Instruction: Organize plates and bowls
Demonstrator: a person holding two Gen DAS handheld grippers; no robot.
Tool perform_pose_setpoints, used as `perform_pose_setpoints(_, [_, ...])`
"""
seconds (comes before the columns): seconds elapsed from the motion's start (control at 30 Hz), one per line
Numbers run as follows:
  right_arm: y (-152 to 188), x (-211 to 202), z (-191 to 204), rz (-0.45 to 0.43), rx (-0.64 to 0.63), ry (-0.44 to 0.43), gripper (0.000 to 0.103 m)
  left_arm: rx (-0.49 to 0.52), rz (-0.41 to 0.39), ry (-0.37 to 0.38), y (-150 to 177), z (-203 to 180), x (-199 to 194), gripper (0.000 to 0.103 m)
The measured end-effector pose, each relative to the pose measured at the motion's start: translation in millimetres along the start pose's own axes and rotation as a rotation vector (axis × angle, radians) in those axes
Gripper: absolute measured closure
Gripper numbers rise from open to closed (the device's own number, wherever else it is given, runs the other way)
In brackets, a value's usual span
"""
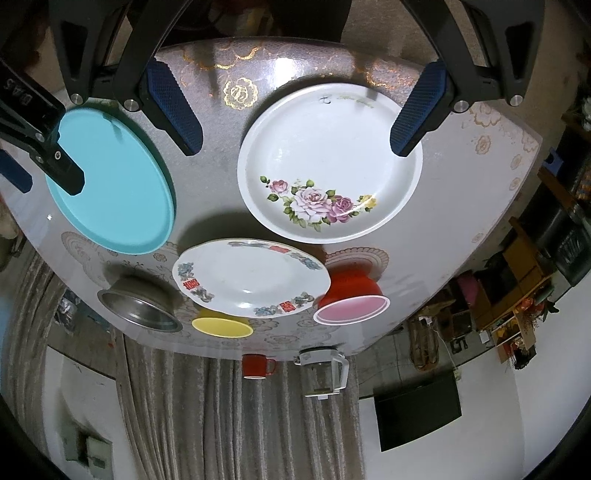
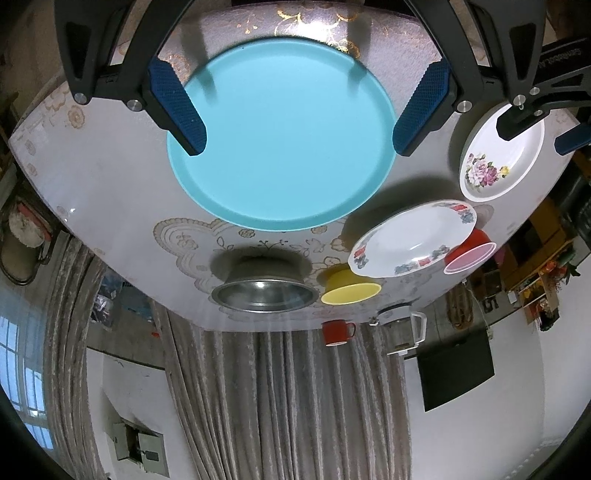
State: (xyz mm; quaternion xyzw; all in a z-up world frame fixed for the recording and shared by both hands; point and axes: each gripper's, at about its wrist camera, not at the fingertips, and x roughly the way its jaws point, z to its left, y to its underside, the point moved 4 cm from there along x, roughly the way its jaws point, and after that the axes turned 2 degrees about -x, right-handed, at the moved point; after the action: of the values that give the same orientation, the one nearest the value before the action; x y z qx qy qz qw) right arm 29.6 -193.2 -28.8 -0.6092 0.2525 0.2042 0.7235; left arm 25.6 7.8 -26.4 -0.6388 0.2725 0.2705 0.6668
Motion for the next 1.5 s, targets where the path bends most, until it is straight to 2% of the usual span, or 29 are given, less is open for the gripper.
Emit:
perform_pose_setpoints(1.07, [-2, -8, 10, -0.027, -0.033, -0.025, 0.000, -0.010, -0.024, -0.004, 0, 3, -9, 0.001])
perform_pose_setpoints(1.5, [-3, -9, 11, -0.031, -0.033, -0.023, 0.000, 0.006, -0.005, 0.050, -1, -4, -7, 0.001])
